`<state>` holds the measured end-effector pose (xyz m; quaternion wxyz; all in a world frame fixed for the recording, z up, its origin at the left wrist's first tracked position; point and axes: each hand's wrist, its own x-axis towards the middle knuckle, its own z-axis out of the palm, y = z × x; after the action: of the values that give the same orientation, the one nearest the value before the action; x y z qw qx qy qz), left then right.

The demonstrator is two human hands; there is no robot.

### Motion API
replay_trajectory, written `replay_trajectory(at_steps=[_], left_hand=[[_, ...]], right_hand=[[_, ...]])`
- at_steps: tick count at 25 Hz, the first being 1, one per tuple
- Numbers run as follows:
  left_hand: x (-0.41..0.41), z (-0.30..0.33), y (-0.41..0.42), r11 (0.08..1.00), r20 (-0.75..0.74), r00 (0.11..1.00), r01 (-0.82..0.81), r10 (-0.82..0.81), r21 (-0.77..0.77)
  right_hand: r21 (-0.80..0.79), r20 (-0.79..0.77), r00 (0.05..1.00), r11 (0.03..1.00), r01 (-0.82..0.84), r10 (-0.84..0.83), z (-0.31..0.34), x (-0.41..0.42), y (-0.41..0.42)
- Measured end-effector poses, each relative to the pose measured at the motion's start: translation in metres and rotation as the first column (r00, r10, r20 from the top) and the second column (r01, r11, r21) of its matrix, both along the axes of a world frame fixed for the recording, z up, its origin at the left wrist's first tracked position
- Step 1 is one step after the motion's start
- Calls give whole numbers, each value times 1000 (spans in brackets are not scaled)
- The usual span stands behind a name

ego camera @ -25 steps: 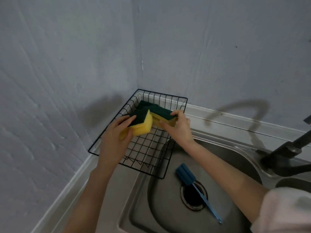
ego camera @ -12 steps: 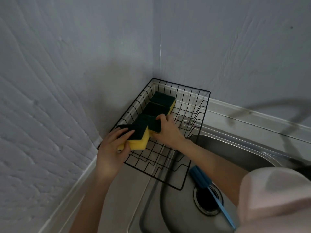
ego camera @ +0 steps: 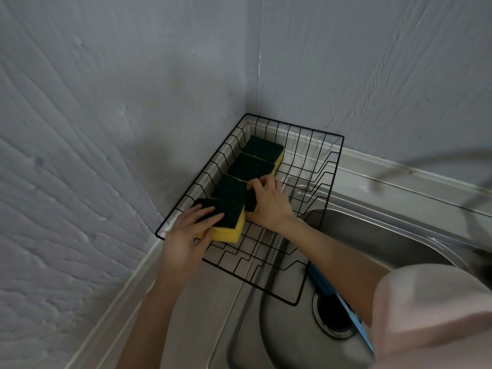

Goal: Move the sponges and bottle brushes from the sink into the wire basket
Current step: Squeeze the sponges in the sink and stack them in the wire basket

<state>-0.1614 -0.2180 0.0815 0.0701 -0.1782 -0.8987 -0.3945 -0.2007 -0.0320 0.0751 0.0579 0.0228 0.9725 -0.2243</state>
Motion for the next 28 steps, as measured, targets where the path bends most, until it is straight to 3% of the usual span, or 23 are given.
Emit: replay_trajectory(at_steps=[3,5,7,10,16,20,25,28], left_hand=[[2,2,3,1000,58,998,18,-18,2],[1,2,2,1000,64,998,30,-31,5],[1,2,3,999,81,996,48,-49,6],[2,3,6,994,88,992,95,-90,-51],[-3,2,9,955,226,972,120,-58,-273],[-3,1,13,933,264,964,113,-20,-342],[1,5,17,923,240,970,70,25,-378],[2,14,24,914,301,954,113,10,-389]], right_hand=[[-109,105,993,993,-38,49,15,0,12],[-320,144,987,940,116,-73,30,7,17],[-484,301,937,819,309,-177,41,18,16],[-576,587,810,703,416,1,42,35,0],[-580,481,871,709,402,-100,26,37,-16],[-482,429,887,787,385,-170,22,38,-21],[-504,437,893,794,340,-105,18,38,-14],[-485,406,911,829,278,-68,31,46,-6]])
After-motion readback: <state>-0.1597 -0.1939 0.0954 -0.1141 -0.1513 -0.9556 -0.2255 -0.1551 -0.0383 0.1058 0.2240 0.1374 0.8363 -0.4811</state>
